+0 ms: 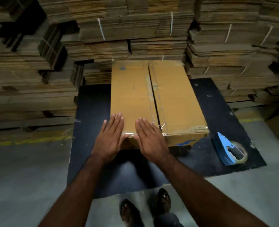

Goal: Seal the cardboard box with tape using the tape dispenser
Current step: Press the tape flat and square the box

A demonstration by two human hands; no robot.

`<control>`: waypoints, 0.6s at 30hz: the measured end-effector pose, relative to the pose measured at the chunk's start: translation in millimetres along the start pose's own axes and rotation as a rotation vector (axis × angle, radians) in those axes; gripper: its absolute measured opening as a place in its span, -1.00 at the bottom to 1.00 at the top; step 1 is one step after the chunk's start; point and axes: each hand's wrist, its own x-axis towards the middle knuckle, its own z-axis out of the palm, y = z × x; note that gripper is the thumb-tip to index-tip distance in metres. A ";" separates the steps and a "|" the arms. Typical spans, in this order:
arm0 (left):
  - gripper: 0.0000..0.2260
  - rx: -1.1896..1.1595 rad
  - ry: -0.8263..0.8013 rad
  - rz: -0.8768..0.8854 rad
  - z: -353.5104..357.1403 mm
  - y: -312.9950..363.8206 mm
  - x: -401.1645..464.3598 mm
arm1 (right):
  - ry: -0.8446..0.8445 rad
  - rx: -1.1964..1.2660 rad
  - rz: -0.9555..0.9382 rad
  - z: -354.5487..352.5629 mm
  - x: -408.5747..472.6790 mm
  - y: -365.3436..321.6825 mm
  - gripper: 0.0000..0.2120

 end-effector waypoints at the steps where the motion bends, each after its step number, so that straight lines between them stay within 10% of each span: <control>1: -0.42 -0.011 0.012 -0.010 3.4 -1.4 -3.5 | -0.002 -0.019 -0.007 3.3 -2.7 0.6 -0.46; 18: -0.38 0.104 -0.123 -0.027 -3.3 18.3 -2.8 | -0.074 -0.055 -0.035 1.0 -10.9 27.1 -0.41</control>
